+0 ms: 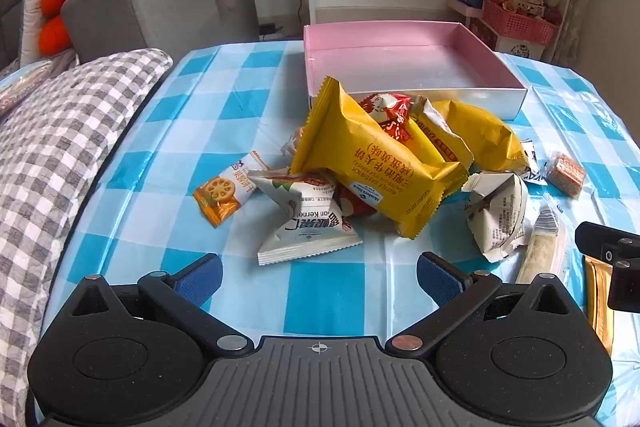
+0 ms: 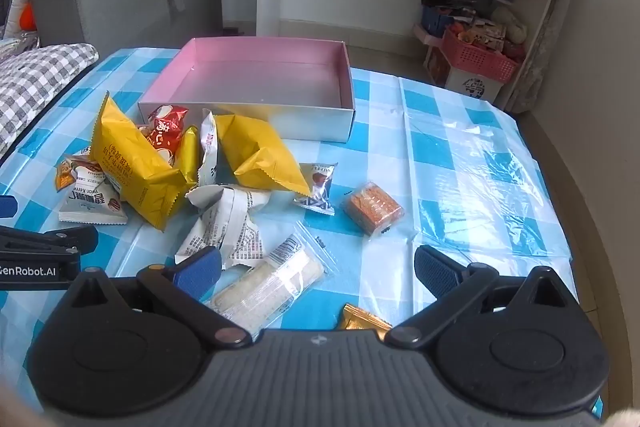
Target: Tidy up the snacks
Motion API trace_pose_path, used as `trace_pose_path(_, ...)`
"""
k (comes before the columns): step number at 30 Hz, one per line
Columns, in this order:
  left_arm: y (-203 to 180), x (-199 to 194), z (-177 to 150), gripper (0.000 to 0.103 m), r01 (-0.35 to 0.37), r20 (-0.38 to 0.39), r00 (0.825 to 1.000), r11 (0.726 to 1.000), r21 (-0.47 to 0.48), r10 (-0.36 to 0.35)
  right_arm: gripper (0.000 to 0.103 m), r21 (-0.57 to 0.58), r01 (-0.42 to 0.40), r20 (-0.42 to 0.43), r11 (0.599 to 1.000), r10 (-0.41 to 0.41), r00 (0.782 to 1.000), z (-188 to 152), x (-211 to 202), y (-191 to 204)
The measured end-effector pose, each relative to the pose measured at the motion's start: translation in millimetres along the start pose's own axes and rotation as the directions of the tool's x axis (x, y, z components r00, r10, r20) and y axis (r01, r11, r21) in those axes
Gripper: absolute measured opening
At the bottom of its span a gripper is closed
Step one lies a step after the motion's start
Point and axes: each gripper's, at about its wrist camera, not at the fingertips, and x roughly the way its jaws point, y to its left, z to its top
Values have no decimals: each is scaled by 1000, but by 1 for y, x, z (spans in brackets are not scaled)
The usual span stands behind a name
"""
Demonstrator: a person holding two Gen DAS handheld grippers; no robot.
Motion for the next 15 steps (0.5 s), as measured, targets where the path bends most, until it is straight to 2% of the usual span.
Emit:
trace_pose_path(13,-3,-1,5,103,1,-8,1000,1000,-13,-2,103,3,14,-9,1000,-14,1000,-1,2,10)
trace_pose_path(15,0,0,-3,103,6,3,1000,1000,11,-6,103,-8,5,-9,1000,-5,1000,-2,2,6)
